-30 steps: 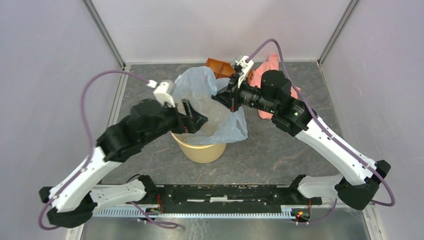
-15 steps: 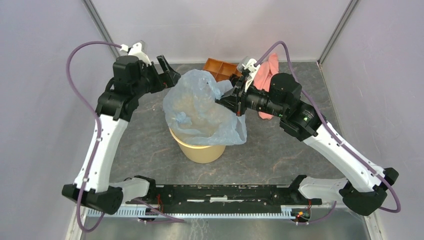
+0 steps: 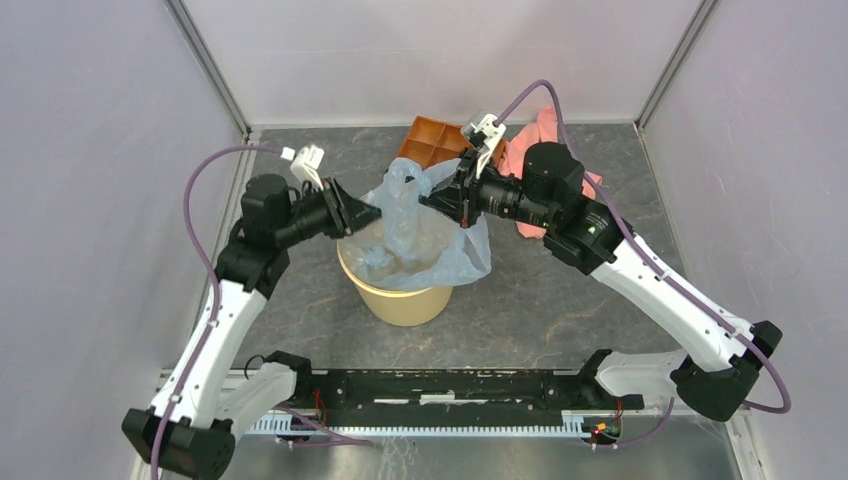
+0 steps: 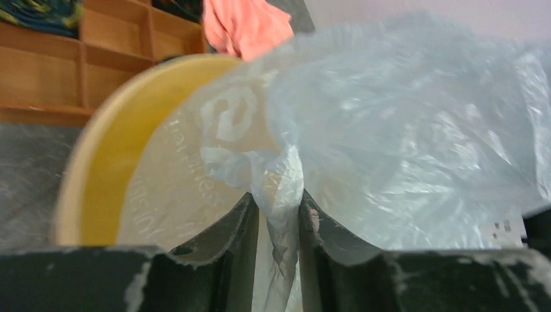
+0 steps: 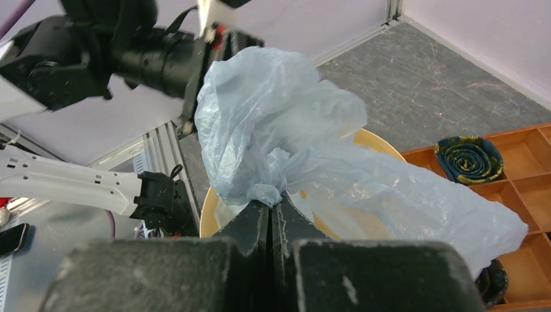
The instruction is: Put the trash bags into the trash bin
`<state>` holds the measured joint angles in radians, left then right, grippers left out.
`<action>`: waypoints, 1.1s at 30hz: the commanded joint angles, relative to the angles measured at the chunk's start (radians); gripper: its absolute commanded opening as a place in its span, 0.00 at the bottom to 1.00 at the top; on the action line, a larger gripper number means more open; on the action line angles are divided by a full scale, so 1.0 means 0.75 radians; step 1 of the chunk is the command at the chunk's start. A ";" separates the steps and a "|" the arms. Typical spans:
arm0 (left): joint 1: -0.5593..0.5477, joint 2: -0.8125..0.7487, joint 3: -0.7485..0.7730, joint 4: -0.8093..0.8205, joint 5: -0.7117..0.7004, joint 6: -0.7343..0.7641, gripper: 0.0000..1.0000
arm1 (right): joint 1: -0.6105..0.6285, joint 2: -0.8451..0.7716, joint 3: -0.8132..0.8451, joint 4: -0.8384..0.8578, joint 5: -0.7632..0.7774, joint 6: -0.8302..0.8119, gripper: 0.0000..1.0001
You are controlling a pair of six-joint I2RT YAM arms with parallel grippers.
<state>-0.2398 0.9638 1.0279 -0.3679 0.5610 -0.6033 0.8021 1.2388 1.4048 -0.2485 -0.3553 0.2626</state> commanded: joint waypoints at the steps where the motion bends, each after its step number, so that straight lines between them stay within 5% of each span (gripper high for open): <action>1: -0.157 -0.136 -0.096 0.079 -0.032 -0.067 0.32 | -0.004 0.006 -0.029 0.102 0.045 0.048 0.01; 6: -0.431 -0.043 -0.153 0.055 -0.351 -0.113 0.29 | -0.004 0.038 -0.106 0.169 0.063 0.123 0.01; 10: -0.452 0.024 -0.123 -0.105 -0.576 -0.084 0.30 | -0.004 0.084 -0.178 0.245 0.074 0.234 0.01; 21: -0.452 -0.240 0.061 -0.268 -0.456 -0.038 0.90 | 0.109 0.262 -0.124 0.134 0.130 0.233 0.01; 26: -0.451 -0.346 0.157 -0.529 -0.624 -0.051 0.98 | 0.141 0.332 -0.178 0.243 0.225 0.315 0.01; 29: -0.451 -0.436 0.149 -0.381 -0.477 -0.244 0.99 | 0.144 0.350 -0.205 0.390 0.190 0.347 0.01; 33: -0.451 -0.435 0.109 -0.213 -0.515 -0.486 0.88 | 0.161 0.243 -0.307 0.512 0.260 0.337 0.01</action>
<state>-0.5785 0.6285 1.1118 -0.6407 0.1741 -0.7708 0.9138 1.4994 1.2232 -0.0212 -0.2184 0.5007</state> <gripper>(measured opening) 0.910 0.014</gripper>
